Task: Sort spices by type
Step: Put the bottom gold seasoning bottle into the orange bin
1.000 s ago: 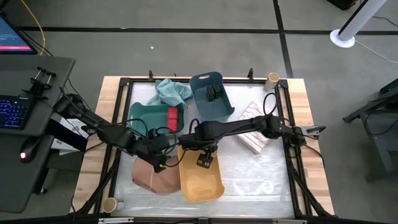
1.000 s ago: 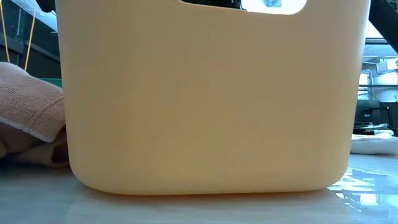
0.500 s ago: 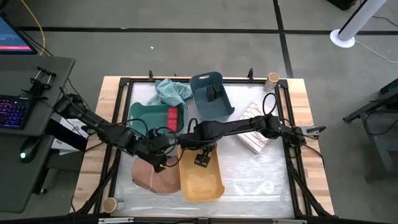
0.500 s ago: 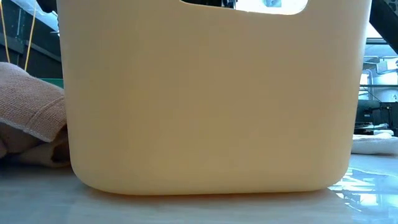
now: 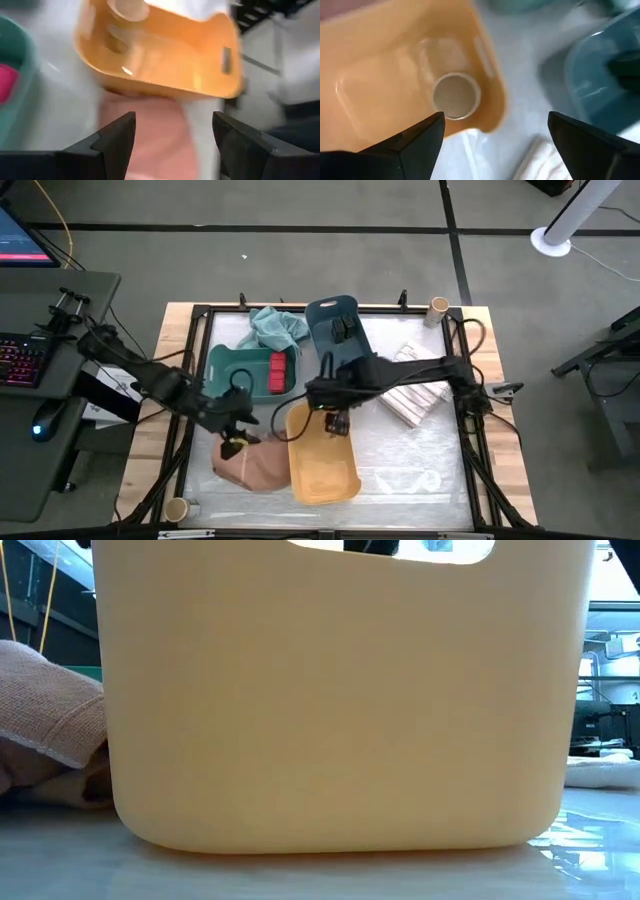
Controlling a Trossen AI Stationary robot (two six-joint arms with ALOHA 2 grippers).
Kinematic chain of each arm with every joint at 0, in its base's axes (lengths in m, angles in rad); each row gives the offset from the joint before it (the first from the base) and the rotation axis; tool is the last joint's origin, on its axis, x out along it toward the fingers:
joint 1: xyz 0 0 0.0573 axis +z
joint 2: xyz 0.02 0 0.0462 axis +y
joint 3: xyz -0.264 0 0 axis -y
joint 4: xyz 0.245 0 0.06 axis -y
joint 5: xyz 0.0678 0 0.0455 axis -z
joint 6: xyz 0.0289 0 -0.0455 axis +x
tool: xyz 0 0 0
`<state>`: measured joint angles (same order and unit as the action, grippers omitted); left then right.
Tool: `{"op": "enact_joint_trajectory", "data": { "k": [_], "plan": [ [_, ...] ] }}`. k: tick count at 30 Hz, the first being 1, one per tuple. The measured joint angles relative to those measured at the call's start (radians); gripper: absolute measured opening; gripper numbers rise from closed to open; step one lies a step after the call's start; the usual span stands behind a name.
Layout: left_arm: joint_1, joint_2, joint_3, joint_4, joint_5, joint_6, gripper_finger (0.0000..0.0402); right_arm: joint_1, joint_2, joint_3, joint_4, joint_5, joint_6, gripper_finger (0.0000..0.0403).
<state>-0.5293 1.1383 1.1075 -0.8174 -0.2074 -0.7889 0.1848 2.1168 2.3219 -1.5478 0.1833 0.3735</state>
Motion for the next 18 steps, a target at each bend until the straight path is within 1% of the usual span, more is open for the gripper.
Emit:
{"op": "enact_joint_trajectory", "data": {
  "k": [1, 4, 7, 11, 13, 14, 16, 18],
  "plan": [
    [-0.019, -0.003, 0.001, 0.002, 0.039, -0.032, 0.0247, 0.0, -0.019, 0.0, 0.0, 0.021, 0.008, 0.035],
    [-0.12, 0.031, 0.0, -0.032, 0.225, -0.14, 0.0245, -0.002, -0.065, 0.0, -0.014, 0.055, 0.022, 0.035],
    [-0.258, 0.11, -0.002, -0.072, 0.367, -0.257, 0.0244, -0.002, -0.093, 0.0, -0.022, 0.072, 0.036, 0.035],
    [-0.425, 0.218, 0.0, -0.048, 0.544, -0.368, 0.0243, 0.001, -0.11, 0.0, -0.023, 0.09, 0.028, 0.035],
    [-0.496, 0.248, 0.022, -0.016, 0.569, -0.419, 0.0243, 0.001, -0.11, 0.0, -0.024, 0.098, 0.029, 0.035],
    [-0.527, 0.254, 0.038, 0.005, 0.554, -0.439, 0.0243, 0.001, -0.11, -0.001, -0.023, 0.098, 0.028, 0.035],
    [-0.582, 0.259, 0.067, 0.013, 0.481, -0.476, 0.0243, 0.001, -0.11, -0.001, -0.021, 0.098, 0.025, 0.035],
    [-0.624, 0.263, 0.077, -0.019, 0.41, -0.519, 0.0243, -0.002, -0.11, -0.001, -0.013, 0.098, 0.013, 0.035]
  ]
}}
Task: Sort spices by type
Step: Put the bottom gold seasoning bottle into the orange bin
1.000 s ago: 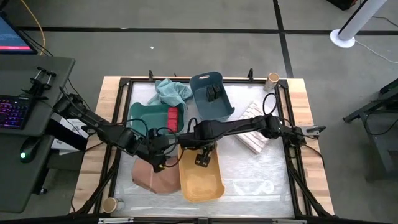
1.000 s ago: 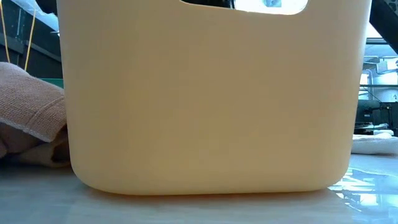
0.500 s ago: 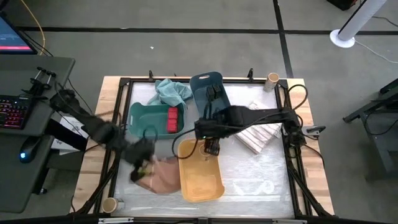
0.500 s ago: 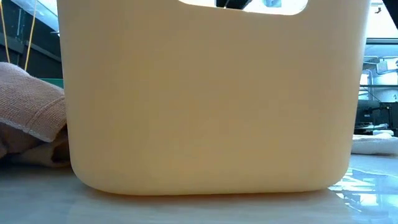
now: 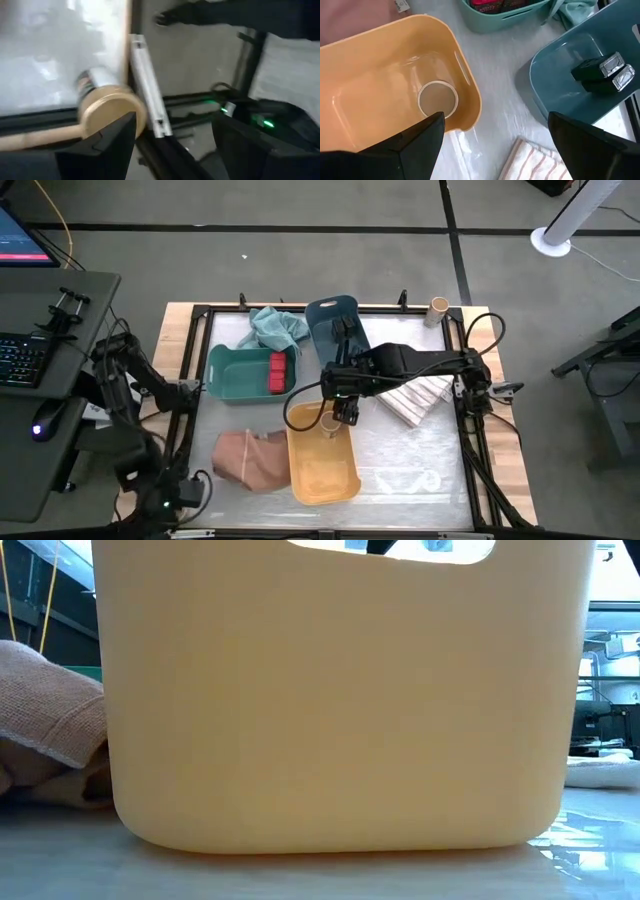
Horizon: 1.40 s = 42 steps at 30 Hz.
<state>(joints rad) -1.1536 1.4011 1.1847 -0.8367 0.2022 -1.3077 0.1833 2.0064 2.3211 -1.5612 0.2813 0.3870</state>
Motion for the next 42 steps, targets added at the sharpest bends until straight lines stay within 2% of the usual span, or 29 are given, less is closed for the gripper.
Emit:
{"op": "enact_joint_trajectory", "data": {
  "k": [4, 9, 14, 25, 33, 37, 42],
  "plan": [
    [-0.034, 0.003, 0.001, -0.069, -0.083, -0.055, 0.0243, 0.0, 0.001, 0.0, 0.0, 0.022, -0.011, 0.035],
    [-0.039, 0.046, 0.002, -0.178, -0.089, 0.039, 0.0243, 0.0, 0.001, 0.0, 0.002, 0.032, -0.011, 0.035],
    [-0.044, 0.084, 0.001, -0.17, -0.054, 0.071, 0.0243, 0.0, 0.001, 0.0, 0.001, 0.032, -0.003, 0.035],
    [-0.112, 0.097, 0.001, -0.169, -0.063, 0.056, 0.0243, 0.0, 0.001, 0.0, 0.002, 0.049, 0.005, 0.035],
    [-0.119, 0.1, -0.015, -0.168, -0.075, 0.045, 0.0238, 0.0, 0.001, 0.0, 0.002, 0.05, 0.005, 0.035],
    [-0.114, 0.1, 0.012, -0.231, -0.089, 0.032, 0.0195, 0.0, 0.001, 0.0, 0.002, 0.05, 0.005, 0.035],
    [-0.111, 0.099, 0.062, -0.334, -0.127, 0.028, 0.0088, -0.006, 0.002, 0.0, 0.007, 0.05, 0.005, 0.035]
  ]
}}
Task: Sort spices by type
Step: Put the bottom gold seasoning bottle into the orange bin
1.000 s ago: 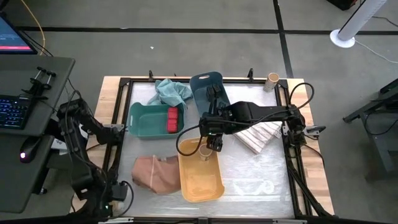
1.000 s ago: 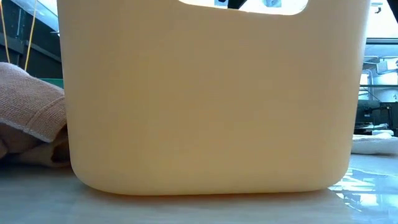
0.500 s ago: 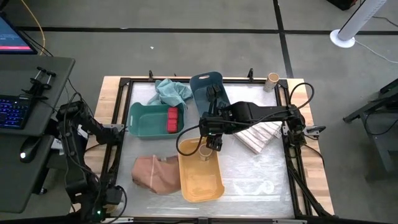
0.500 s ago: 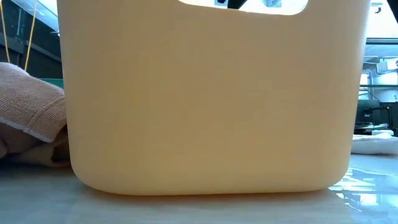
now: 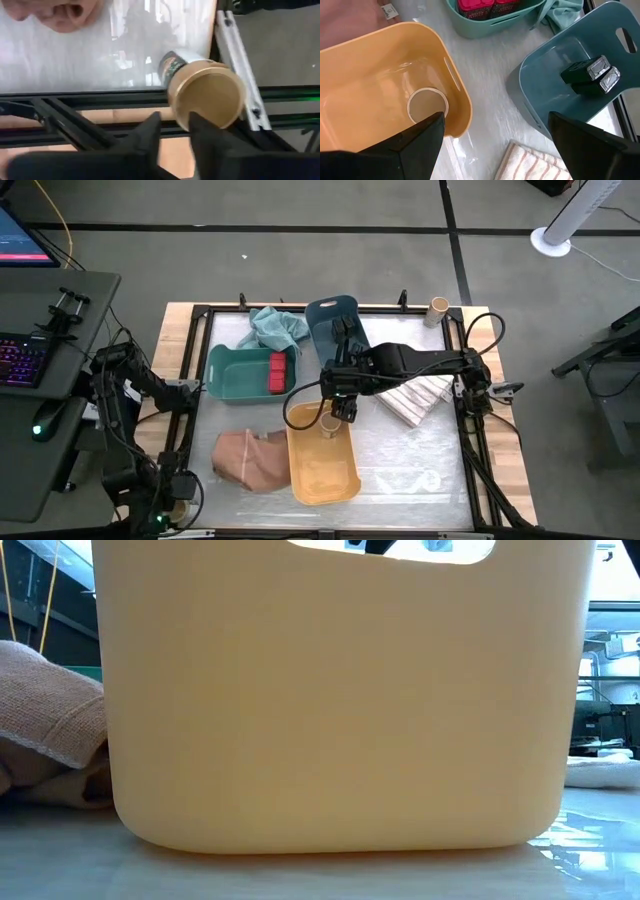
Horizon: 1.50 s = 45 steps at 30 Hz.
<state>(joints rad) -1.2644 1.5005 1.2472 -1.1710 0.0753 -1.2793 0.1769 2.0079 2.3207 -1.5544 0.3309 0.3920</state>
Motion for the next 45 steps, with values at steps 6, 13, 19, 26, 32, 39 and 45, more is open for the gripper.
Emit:
{"op": "enact_joint_trajectory", "data": {
  "k": [6, 13, 19, 26, 32, 39, 45],
  "plan": [
    [-0.006, 0.01, 0.01, 0.133, 0.01, -0.004, 0.0009, -0.007, 0.0, 0.0, 0.0, 0.0, 0.0, 0.035],
    [-0.005, 0.073, 0.009, 0.134, 0.028, 0.004, 0.0, -0.007, 0.0, 0.0, 0.0, 0.0, 0.0, 0.035],
    [0.003, 0.091, 0.013, 0.127, 0.032, -0.001, 0.0, -0.007, 0.0, 0.0, 0.0, 0.0, 0.0, 0.035],
    [0.072, 0.087, 0.012, 0.082, -0.05, 0.079, 0.0, -0.007, 0.0, 0.0, 0.003, 0.0, 0.0, 0.035],
    [0.151, 0.088, 0.012, 0.074, -0.148, 0.234, 0.0, -0.007, 0.0, 0.0, 0.003, 0.0, 0.0, 0.035],
    [0.296, 0.083, 0.01, 0.067, -0.142, 0.428, 0.0, -0.007, 0.0, 0.0, 0.003, -0.001, 0.001, 0.035],
    [0.331, 0.017, 0.006, 0.063, -0.01, 0.469, 0.0, -0.007, 0.0, 0.0, 0.004, -0.001, 0.02, 0.035]
  ]
}}
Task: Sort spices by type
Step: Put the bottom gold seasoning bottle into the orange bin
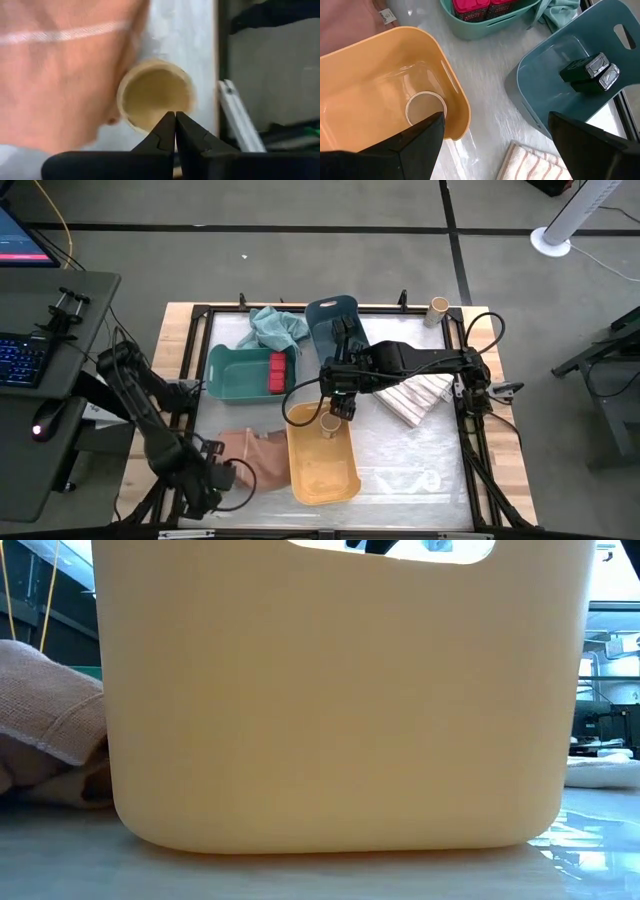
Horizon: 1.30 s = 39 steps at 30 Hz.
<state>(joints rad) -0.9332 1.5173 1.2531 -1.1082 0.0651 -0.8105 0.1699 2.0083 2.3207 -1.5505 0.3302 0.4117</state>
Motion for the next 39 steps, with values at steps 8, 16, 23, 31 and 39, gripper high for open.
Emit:
{"op": "enact_joint_trajectory", "data": {
  "k": [8, 16, 23, 31, 39],
  "plan": [
    [-0.002, -0.083, 0.001, 0.01, 0.027, -0.094, 0.0037, 0.0, 0.0, 0.0, 0.0, 0.0, -0.001, 0.035],
    [-0.002, -0.093, 0.002, 0.078, 0.027, -0.122, 0.0174, 0.0, 0.0, 0.0, 0.0, 0.0, -0.009, 0.035],
    [-0.002, -0.093, 0.002, 0.024, -0.013, -0.123, 0.0296, 0.0, 0.0, 0.0, 0.0, 0.0, -0.01, 0.035],
    [-0.002, -0.058, 0.003, 0.02, -0.099, -0.126, 0.0368, 0.0, 0.0, 0.0, 0.0, 0.0, -0.009, 0.035],
    [-0.02, 0.01, 0.003, -0.013, -0.107, -0.13, 0.0372, 0.0, 0.0, 0.0, 0.0, 0.0, -0.009, 0.035]
  ]
}}
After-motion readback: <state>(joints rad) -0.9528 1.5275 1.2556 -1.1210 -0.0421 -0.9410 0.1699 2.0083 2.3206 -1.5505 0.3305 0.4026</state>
